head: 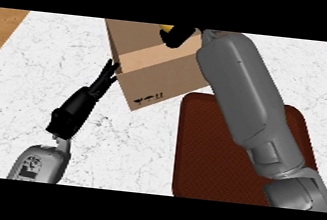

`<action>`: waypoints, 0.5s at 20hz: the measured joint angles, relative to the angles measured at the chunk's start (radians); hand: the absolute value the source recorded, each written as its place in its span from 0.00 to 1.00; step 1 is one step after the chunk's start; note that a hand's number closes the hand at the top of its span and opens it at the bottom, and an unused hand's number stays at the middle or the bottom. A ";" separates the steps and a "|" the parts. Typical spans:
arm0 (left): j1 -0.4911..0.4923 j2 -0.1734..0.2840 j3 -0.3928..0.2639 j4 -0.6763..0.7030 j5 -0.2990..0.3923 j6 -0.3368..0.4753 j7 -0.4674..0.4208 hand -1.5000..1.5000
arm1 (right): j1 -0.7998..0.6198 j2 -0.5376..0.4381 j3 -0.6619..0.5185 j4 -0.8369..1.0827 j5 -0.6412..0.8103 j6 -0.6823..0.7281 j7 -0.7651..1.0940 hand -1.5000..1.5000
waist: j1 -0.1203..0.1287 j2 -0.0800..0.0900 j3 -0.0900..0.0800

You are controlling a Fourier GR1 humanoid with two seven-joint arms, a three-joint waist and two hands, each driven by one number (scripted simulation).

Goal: Pick the lemon from the tray and place it in the cardboard box

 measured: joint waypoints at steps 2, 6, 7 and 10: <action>-0.008 0.002 0.010 0.003 0.007 -0.003 0.003 0.50 | -0.019 0.004 -0.012 0.071 -0.013 -0.016 -0.014 1.00 | 0.001 0.000 0.000; -0.021 -0.001 0.002 0.010 0.010 -0.016 0.006 0.50 | -0.034 0.008 -0.038 0.198 -0.101 -0.032 -0.008 0.00 | 0.018 0.006 -0.001; -0.019 0.001 0.000 0.014 0.007 -0.018 -0.001 0.50 | -0.035 0.009 -0.046 0.230 -0.117 -0.035 -0.018 0.00 | 0.021 0.007 -0.001; -0.017 -0.006 -0.008 0.017 0.003 -0.018 -0.003 0.50 | -0.052 0.010 -0.059 0.314 -0.162 -0.041 -0.060 0.00 | 0.024 0.008 -0.001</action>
